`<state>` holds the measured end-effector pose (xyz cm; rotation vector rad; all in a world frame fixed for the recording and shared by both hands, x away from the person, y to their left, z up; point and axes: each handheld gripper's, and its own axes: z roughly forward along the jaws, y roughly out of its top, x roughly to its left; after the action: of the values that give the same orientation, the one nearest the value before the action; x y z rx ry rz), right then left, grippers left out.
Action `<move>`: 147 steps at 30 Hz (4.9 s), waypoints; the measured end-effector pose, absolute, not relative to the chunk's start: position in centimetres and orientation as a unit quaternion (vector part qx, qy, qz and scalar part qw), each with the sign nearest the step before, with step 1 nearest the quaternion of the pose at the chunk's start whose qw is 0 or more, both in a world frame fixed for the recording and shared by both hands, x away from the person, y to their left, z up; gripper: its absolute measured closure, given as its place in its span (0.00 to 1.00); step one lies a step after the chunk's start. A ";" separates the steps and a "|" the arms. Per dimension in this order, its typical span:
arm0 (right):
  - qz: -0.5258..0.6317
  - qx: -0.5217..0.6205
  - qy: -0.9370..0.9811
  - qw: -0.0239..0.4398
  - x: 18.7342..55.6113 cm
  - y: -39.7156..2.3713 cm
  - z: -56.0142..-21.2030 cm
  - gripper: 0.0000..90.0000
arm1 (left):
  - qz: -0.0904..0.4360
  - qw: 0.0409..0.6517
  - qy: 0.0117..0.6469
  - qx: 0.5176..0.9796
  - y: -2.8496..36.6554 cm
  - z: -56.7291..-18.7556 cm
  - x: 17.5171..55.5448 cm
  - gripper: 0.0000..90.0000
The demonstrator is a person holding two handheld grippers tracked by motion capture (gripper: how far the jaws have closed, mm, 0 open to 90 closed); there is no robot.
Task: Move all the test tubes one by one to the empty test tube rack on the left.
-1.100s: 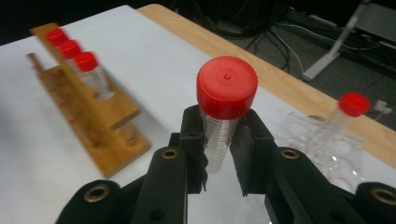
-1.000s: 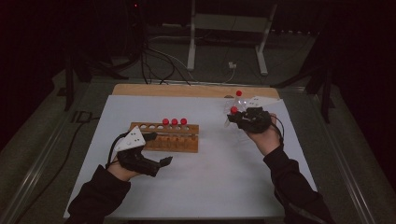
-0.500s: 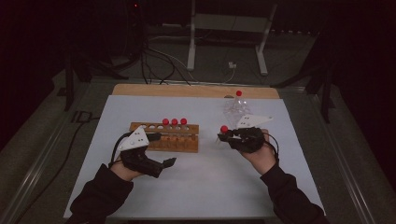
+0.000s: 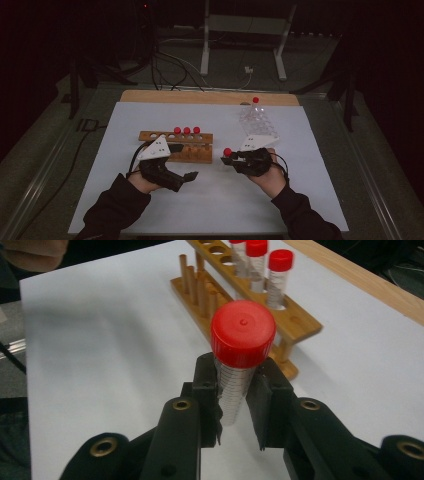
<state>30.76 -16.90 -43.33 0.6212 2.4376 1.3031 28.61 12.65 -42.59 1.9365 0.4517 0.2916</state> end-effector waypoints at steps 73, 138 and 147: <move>0.499 0.244 0.818 0.147 29.2 -16.1 -43.3 0.00 | 0.211 0.555 0.220 0.774 16.1 -39.3 30.4 0.80; 0.509 0.234 0.812 0.163 29.1 -17.6 -42.6 0.00 | 0.246 0.494 0.358 0.753 17.7 -45.5 37.4 0.78; 0.513 0.236 0.807 0.172 29.3 -18.2 -42.1 0.00 | 0.245 0.528 0.351 0.733 20.0 -44.3 35.5 0.55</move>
<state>29.28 -18.19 -42.10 0.6698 2.2916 1.4565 35.49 20.01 -44.29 1.7525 0.8397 0.5860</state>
